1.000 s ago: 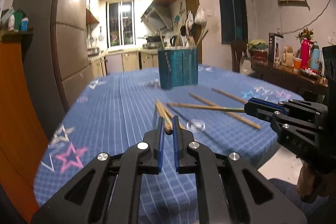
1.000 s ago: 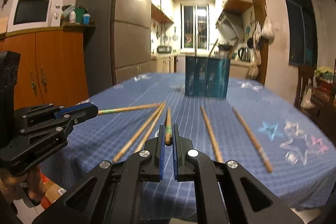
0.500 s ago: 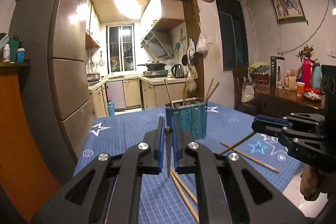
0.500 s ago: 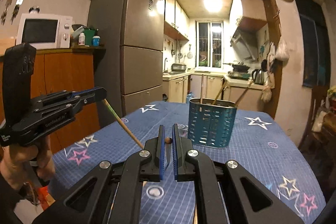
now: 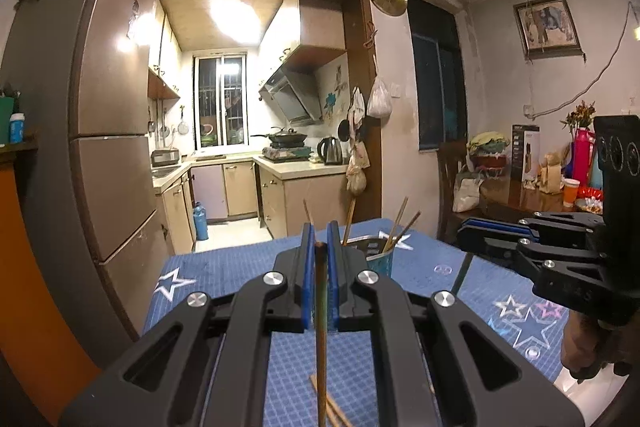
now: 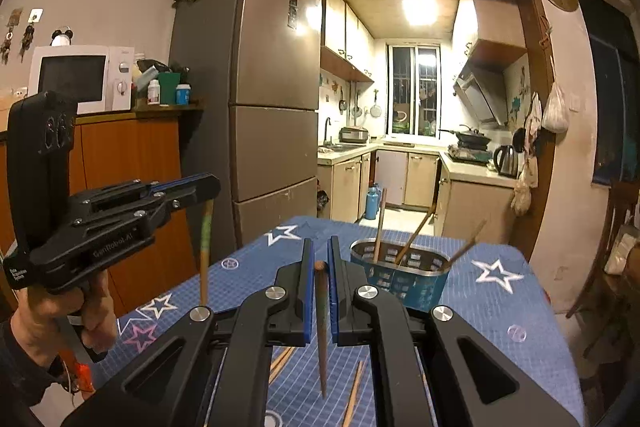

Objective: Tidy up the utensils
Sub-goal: 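Lift both held chopsticks and carry them toward the teal utensil holder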

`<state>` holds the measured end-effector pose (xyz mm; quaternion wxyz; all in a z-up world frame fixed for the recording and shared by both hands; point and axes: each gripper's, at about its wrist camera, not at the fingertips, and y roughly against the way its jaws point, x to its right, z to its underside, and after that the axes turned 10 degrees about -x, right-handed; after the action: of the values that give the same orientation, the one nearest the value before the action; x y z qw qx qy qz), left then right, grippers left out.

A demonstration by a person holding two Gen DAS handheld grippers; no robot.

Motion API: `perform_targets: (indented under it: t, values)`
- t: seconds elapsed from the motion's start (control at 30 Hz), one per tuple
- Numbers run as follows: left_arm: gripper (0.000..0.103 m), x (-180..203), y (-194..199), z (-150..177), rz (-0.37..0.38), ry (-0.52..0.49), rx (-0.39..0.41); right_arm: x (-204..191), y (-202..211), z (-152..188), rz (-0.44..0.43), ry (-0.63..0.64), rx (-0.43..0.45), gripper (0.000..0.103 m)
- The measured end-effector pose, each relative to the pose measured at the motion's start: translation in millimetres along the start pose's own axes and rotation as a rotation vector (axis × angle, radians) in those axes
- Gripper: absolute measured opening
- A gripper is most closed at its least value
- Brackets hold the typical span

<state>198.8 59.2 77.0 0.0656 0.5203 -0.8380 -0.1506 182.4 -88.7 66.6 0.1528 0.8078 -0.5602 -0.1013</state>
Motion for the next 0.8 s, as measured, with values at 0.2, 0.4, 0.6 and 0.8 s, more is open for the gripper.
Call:
perform_targets:
  t: [0.2, 0.4, 0.6, 0.8]
  values:
    - [0.005, 12, -8, -31, 0.031, 0.0, 0.028, 23, 8, -34, 0.001, 0.0, 0.009, 0.007]
    - [0.005, 23, -20, -67, 0.048, 0.01, 0.069, 59, 11, -70, 0.013, -0.031, 0.019, 0.007]
    - [0.005, 31, -35, -99, 0.029, 0.002, 0.101, 86, 12, -109, 0.032, -0.026, 0.042, 0.007]
    - [0.005, 35, -39, -100, 0.01, -0.023, 0.081, 94, 16, -119, 0.015, -0.018, 0.069, 0.007]
